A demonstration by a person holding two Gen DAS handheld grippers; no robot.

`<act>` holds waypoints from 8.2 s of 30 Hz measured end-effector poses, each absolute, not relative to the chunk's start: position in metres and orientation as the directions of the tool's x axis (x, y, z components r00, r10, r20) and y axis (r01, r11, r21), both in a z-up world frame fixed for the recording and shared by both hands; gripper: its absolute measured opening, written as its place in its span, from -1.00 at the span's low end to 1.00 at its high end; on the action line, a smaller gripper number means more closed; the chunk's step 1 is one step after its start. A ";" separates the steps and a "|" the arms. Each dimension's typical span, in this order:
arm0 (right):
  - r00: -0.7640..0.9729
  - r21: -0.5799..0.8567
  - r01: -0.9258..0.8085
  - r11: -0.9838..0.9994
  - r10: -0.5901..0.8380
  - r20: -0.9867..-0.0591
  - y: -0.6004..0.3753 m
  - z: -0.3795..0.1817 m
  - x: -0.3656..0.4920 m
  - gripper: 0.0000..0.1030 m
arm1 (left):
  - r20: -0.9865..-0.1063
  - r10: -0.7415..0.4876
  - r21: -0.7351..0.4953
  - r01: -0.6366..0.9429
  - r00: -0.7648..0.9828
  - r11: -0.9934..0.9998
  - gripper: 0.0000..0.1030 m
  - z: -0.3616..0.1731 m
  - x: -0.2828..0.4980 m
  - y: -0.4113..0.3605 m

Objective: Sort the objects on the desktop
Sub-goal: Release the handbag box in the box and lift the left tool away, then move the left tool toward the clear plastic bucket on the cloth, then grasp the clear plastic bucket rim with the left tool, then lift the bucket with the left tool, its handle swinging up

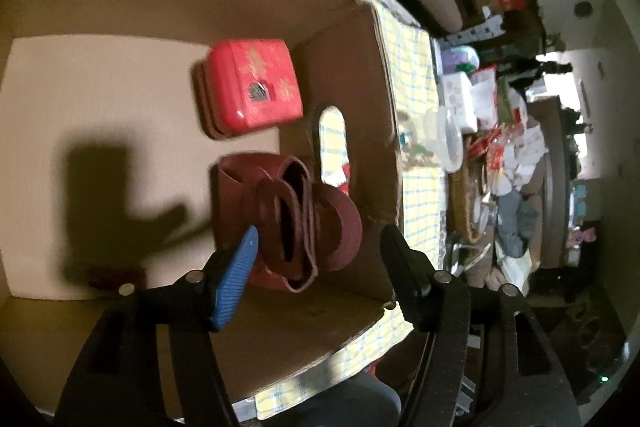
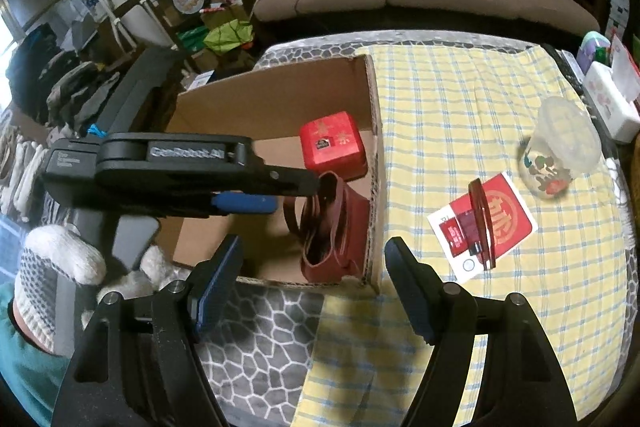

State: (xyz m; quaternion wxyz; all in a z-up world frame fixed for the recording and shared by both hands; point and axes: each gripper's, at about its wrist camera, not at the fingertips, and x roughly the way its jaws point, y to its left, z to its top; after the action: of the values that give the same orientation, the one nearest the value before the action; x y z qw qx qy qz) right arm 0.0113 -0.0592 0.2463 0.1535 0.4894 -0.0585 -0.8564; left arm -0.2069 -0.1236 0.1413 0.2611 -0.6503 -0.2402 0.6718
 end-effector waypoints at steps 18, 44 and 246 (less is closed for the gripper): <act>-0.463 0.173 0.284 -0.943 -0.293 -0.836 -0.073 0.233 -0.004 0.46 | -0.828 0.561 -0.561 -0.037 0.014 -0.827 0.00 0.094 -0.300 -0.101; -0.473 0.197 0.272 -0.942 -0.309 -0.825 -0.068 0.230 -0.007 0.60 | -0.877 0.477 -0.462 -0.170 -0.056 -0.870 0.48 0.125 -0.292 -0.104; -0.512 0.406 -0.146 -0.902 -0.282 -0.811 0.244 0.135 -0.106 0.97 | -0.806 0.528 -0.043 -0.862 -0.269 -0.505 0.14 0.174 -0.246 0.233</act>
State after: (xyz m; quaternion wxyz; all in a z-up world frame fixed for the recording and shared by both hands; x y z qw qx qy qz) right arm -0.1055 0.2440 0.1348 0.0405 0.4924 -0.2176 -0.8417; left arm -0.2456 0.2326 0.1742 0.4518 -0.4017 0.2081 0.7689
